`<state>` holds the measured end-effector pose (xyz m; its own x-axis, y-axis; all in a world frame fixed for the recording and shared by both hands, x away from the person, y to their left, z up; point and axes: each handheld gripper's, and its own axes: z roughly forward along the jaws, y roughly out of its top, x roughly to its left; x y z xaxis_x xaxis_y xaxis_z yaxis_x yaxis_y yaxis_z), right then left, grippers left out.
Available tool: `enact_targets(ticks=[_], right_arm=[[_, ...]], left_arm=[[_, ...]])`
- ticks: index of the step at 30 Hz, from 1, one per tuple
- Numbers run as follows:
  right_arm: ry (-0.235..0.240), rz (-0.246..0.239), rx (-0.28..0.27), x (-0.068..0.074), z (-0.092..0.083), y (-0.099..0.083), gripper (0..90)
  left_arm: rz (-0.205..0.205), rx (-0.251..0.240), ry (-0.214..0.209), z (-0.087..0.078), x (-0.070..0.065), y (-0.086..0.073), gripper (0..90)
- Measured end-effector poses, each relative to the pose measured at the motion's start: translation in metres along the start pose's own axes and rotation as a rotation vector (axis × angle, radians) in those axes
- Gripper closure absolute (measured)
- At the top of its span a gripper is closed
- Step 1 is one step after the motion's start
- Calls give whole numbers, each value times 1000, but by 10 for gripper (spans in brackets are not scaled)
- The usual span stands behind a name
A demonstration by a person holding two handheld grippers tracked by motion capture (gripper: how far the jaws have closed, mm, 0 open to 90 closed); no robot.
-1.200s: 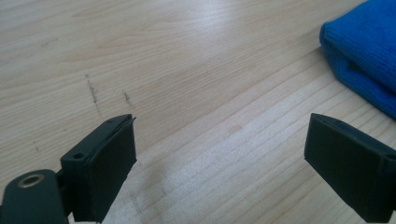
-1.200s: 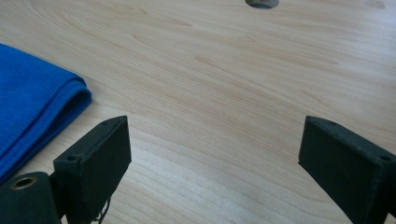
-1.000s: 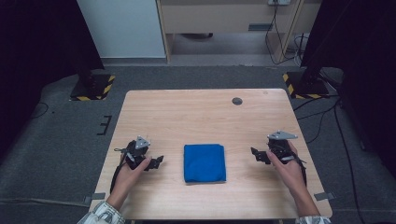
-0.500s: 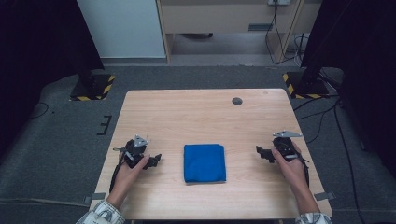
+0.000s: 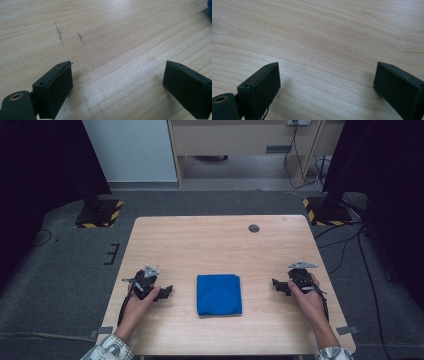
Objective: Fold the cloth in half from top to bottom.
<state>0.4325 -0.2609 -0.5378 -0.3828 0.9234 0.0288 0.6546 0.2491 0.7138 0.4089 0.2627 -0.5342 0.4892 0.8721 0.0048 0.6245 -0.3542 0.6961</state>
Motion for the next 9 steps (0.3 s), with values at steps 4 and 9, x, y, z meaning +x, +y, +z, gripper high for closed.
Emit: enact_targets(ticks=[4,9], right_arm=[[-9,-28,0,6,2,0,54],[-7,-31,3,8,2,0,42]], left_arm=[[3,-6,-4,1,0,-1,58],[6,-10,-6,1,-1,-1,45]])
